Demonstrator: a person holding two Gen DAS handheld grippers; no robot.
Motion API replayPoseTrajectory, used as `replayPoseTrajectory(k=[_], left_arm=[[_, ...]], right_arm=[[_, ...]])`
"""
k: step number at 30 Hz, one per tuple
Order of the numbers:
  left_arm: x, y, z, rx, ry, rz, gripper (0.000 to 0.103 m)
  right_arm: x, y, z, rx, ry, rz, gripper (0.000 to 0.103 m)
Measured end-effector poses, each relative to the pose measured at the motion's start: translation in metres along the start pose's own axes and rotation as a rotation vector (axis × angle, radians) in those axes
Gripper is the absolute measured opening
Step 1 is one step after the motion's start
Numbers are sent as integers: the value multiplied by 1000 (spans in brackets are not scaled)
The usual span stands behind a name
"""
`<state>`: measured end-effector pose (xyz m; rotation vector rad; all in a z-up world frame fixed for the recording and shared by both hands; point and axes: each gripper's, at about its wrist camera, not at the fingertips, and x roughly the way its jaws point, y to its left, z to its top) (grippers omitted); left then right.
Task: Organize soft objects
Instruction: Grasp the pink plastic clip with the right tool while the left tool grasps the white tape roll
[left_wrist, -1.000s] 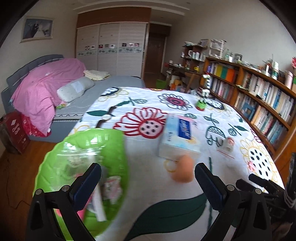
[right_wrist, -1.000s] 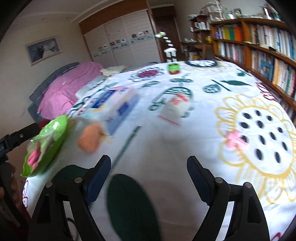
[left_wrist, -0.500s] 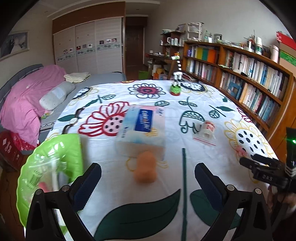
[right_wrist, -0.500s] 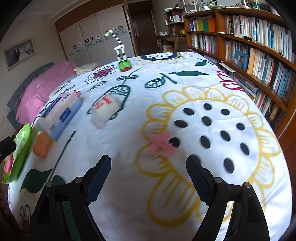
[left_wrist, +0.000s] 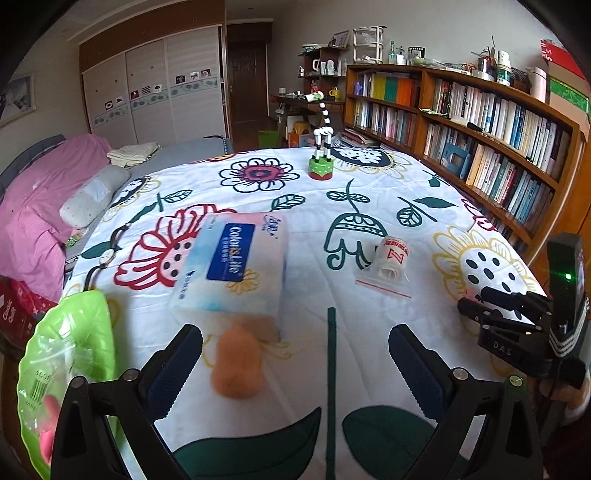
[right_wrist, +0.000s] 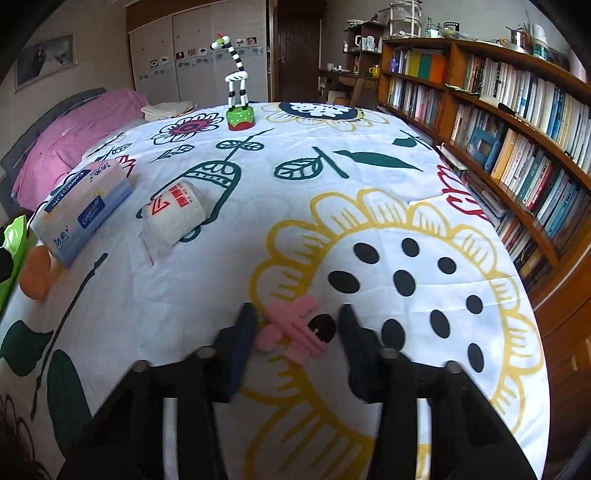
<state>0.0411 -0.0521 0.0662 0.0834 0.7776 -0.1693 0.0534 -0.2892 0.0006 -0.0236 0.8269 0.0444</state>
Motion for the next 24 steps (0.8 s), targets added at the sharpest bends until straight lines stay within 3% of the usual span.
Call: replayPoseTrajectory(k=[10,24], left_arm=[[26,-24,10,33,43,-44,103],[71,-54,29,73,119,-106,103]], right_arm=[[-7,-7,-1,3,-23,49,24],[-24,-21,1,87,-79,129,20]])
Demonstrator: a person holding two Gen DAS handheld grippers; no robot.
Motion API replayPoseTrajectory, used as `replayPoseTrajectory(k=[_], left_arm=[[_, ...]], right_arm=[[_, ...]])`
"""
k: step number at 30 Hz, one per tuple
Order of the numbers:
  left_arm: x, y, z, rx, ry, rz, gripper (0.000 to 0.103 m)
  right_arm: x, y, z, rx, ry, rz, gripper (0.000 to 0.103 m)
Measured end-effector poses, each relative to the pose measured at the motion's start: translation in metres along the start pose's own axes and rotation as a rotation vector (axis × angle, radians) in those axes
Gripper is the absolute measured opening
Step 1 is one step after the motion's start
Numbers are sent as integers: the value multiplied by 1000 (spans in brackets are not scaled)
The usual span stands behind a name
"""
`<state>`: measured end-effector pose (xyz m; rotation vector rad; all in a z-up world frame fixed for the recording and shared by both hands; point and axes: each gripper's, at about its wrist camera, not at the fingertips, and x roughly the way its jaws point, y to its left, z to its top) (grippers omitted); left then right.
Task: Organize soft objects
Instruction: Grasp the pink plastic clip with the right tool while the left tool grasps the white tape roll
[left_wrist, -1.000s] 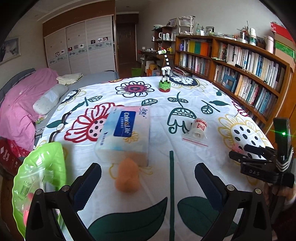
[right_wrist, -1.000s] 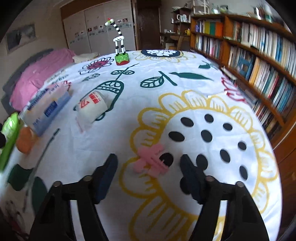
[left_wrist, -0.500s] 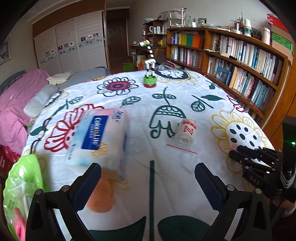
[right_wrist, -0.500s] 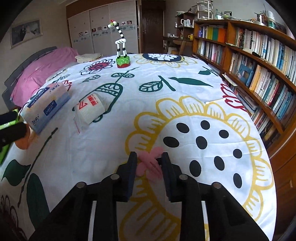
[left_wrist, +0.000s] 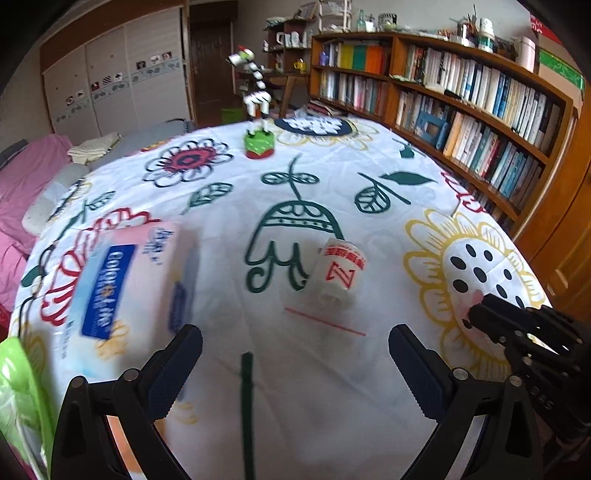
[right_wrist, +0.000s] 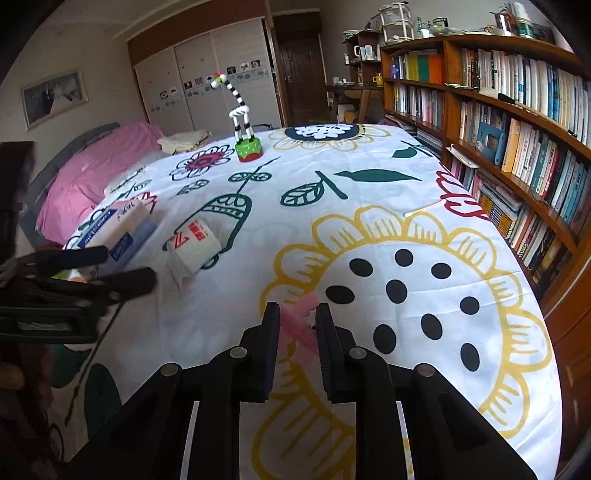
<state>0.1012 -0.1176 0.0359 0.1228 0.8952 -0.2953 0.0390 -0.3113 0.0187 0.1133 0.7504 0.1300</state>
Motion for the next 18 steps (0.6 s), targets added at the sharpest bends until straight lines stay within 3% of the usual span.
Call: replayPoseTrajectory(k=[5,14,16,18], left_arm=[[19,-7,6,3,34,-14,103],[33,-13,18,11,27,-22,102],[35,-14,20,11,26,-23,98],[39,-13,21,10,33,-28,87]], right_arm=[[-1,-5,-1,18,-1,14,20],[1,-8,-3,37,-1,29,20],[3,-8,-4,40,5,30,20],[5,-8,-5,44,11,32,20]])
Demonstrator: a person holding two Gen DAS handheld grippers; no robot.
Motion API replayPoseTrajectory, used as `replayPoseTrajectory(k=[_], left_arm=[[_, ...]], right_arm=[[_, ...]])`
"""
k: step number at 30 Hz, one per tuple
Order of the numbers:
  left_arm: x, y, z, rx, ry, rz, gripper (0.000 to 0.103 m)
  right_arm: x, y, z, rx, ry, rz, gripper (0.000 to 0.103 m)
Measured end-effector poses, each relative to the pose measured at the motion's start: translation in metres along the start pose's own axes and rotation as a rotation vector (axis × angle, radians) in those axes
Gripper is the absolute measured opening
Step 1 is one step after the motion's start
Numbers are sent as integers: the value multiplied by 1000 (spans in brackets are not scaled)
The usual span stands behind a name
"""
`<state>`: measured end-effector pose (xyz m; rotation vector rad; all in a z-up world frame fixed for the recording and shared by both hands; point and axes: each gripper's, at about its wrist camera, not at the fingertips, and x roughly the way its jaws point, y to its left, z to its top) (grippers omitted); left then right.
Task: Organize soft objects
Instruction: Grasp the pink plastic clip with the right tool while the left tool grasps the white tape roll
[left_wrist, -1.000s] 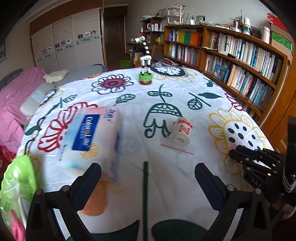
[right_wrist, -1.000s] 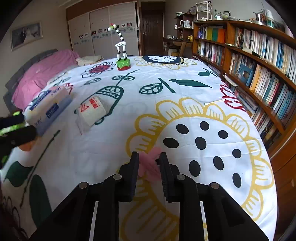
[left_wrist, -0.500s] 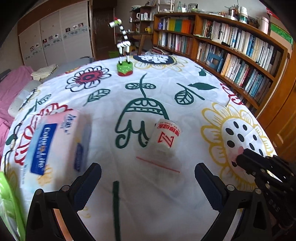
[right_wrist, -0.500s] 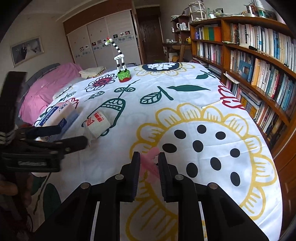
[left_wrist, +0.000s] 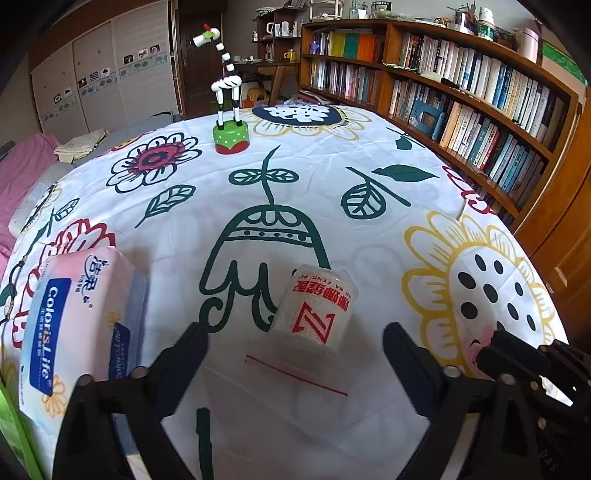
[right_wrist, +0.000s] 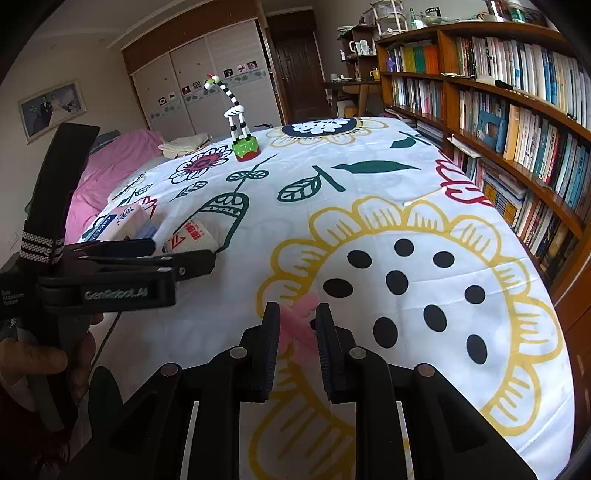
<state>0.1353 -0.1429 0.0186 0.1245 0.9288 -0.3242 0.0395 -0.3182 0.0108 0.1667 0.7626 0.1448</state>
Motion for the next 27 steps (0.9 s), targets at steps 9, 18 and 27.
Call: replayPoseTrajectory(k=[9,18,27], left_arm=[[4,1,0,-8,-1,-41,48],[-16,0,-6,2,-53,-16,48],[-37,-4,-20,31,-101,20,48]], right_arm=[[2,3,-1,-2,3,4,20],[-5,5,-1,0,-13,-6,20],[-17,13,-1,3,-31,-4,20]])
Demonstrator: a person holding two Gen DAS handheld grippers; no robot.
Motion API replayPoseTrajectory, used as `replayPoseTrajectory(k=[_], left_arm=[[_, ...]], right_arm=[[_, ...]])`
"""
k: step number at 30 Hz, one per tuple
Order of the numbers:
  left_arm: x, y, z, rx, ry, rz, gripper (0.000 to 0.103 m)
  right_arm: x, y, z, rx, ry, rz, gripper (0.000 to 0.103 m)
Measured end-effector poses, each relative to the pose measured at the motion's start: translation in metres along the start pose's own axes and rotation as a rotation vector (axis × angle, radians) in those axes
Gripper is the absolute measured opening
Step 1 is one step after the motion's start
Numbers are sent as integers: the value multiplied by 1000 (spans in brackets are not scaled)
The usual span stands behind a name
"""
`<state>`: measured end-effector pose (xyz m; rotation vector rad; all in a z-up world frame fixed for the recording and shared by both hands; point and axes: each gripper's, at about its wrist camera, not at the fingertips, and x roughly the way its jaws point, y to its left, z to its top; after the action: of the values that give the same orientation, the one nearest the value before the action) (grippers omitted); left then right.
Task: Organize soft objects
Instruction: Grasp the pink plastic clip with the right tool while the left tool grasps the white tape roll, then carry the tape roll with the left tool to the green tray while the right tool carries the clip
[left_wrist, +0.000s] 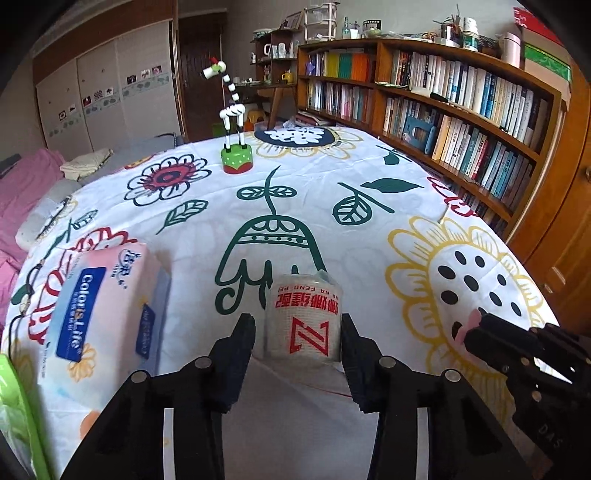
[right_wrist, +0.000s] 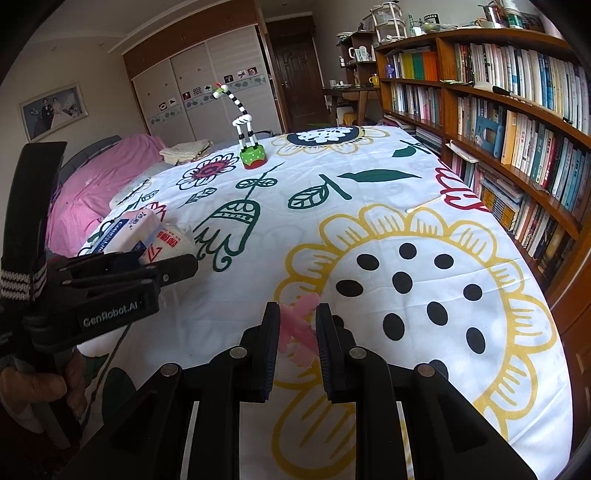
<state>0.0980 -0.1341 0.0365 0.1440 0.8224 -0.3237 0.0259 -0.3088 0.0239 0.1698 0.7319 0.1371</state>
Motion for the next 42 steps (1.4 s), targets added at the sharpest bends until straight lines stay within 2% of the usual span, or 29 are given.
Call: replayPoseTrajectory(k=[8,18,26,33,42], left_arm=[[-16,5,-9,-7,-15,-3,48],[-42,11,-21,-22,-40,-39,48],[-65,24,-28,-49,-74,-47,48],[-88,53,-42,-103,-96,-13,48],[-125,112,-66,-193,-140,79,48]], right_arm=[[-14,3,-5,16,-22,-1,20],[-24,-6,-21,73,5,-28,20],[-32,9,-17,59,-9,-12,20],[-30,55,-8,-24,-19,67,20],[-22,131,0,-142,-10,194,20]])
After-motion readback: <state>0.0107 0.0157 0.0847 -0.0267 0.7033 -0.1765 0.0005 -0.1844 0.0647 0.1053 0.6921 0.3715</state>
